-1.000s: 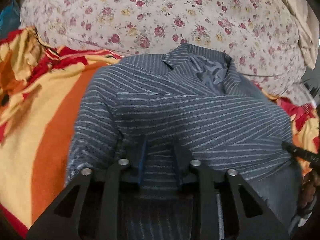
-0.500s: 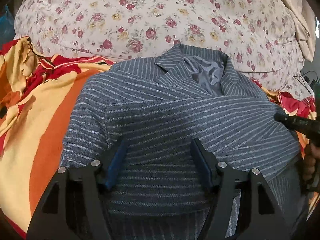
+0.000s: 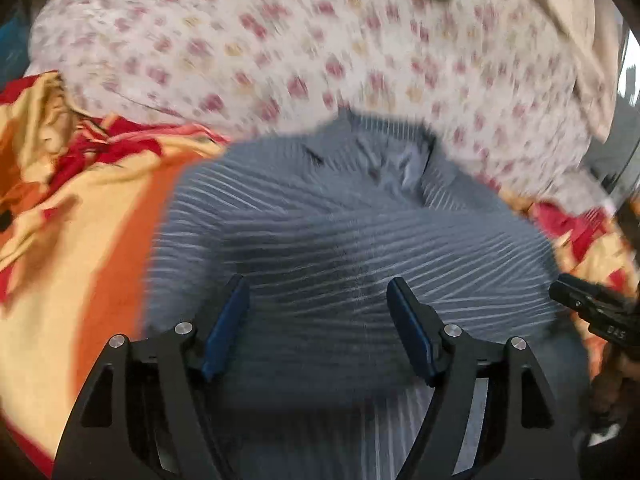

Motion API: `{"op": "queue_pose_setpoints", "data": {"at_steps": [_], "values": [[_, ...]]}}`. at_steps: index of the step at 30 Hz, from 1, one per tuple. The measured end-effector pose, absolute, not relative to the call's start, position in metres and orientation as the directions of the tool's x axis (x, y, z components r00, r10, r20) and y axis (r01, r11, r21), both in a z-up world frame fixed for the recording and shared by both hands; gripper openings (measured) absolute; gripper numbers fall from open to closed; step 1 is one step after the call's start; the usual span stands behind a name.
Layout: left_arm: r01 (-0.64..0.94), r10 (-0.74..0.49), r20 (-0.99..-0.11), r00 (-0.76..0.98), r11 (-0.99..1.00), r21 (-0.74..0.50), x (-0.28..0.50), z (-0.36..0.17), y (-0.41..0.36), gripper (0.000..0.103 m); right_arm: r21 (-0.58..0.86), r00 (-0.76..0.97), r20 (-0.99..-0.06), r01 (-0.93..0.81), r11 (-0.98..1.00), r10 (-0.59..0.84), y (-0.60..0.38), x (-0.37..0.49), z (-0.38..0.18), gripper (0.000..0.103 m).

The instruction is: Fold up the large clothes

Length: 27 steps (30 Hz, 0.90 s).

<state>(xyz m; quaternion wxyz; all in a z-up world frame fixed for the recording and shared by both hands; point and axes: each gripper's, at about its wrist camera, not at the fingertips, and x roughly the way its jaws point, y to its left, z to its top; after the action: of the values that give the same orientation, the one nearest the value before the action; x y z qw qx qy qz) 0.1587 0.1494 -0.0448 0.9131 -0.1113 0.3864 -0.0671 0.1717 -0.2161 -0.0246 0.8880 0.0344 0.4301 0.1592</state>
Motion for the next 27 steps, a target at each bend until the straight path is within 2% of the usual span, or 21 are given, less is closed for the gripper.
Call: {"op": "queue_pose_setpoints", "data": {"at_steps": [4,7,11,15,20,24,27], "values": [[-0.007,-0.113,-0.642,0.759,0.983,-0.181,0.115,-0.001,0.192,0.072,0.238,0.636,-0.692,-0.247,0.939,0.342,-0.249,0.136,0.006,0.054],[-0.027,-0.060,-0.683,0.728,0.993,-0.116,0.079,0.006,0.218,0.072,0.271,0.617,-0.698,-0.240,0.932,0.362,-0.268,0.105,0.008,0.056],[-0.016,-0.026,-0.712,0.702,0.999,-0.052,0.017,-0.006,0.233,0.072,0.246,0.582,-0.730,-0.266,0.932,0.358,-0.281,0.054,0.007,0.056],[-0.025,-0.099,-0.768,0.633,0.989,-0.148,-0.028,-0.046,0.238,0.072,0.273,0.538,-0.752,-0.273,0.923,0.381,-0.295,0.015,-0.002,0.056],[-0.026,-0.104,-0.832,0.546,0.990,-0.141,-0.061,-0.089,0.238,0.072,0.330,0.481,-0.777,-0.239,0.913,0.406,-0.307,-0.019,-0.012,0.056],[-0.005,-0.237,-0.851,0.469,0.962,-0.272,-0.077,-0.111,0.245,0.072,0.328,0.417,-0.821,-0.216,0.920,0.391,-0.304,-0.039,-0.023,0.056],[0.061,-0.332,-0.820,0.465,0.937,-0.345,-0.080,-0.110,0.243,0.072,0.311,0.369,-0.848,-0.234,0.921,0.380,-0.298,-0.052,-0.032,0.056]]}}
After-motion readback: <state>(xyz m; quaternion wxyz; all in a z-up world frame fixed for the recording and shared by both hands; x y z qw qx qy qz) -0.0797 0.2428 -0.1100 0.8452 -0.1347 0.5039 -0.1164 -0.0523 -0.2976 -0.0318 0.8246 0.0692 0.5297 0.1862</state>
